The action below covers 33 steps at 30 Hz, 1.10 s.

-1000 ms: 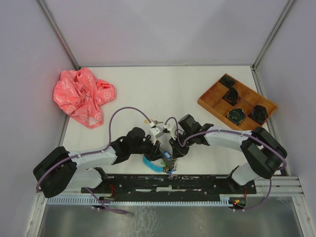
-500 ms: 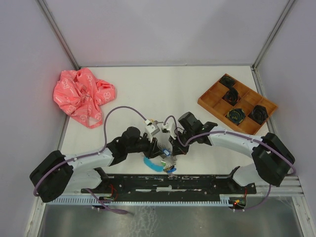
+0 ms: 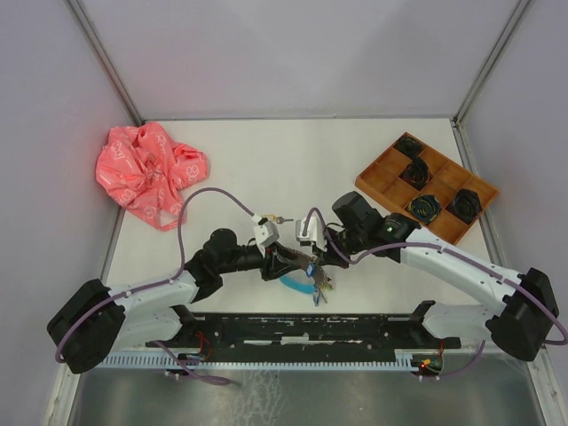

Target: Put the keys on the keyring

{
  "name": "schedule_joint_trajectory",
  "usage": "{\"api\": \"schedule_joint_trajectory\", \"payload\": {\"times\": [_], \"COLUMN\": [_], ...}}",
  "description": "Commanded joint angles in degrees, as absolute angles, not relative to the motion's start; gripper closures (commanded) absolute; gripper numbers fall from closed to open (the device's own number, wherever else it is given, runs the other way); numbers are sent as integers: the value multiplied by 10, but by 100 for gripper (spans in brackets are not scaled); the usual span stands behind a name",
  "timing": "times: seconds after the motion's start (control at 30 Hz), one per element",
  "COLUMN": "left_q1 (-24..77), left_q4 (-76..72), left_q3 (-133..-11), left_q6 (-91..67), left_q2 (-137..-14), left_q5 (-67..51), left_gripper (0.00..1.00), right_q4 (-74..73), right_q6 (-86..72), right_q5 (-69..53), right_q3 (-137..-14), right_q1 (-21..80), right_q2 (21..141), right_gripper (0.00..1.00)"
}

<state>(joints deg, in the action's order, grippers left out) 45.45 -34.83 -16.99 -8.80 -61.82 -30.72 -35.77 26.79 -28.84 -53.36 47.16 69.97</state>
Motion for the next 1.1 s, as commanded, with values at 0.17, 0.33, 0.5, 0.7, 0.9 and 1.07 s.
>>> {"api": "schedule_joint_trajectory", "payload": {"times": [0.17,0.33,0.5,0.7,0.9,1.07], "left_q1": [454,459,469,471,471,471], "left_q4": [-472,-485,-489,-482,-477,-471], "left_q3": [-205,-212,-219,-236,-245,-251], "left_q6": [11,22,32,29,23,20], "left_q2": [-662,-681,-694,-725,-746,-754], "left_q5": [-418,-422,-410,-400,-379,-384], "left_gripper": [59,59,62,64,66,72], "right_q4": [-359,-348,-335,-317,-316,-314], "right_q6": [347,345,336,330,328,328], "right_q5": [-277,-278,-280,-294,-301,-304], "right_q3": [-565,-562,-560,-552,-549,-547], "right_q1": [474,474,475,475,475,475], "right_q2": [658,653,652,645,644,645], "right_gripper": [99,99,99,99,99,99]}}
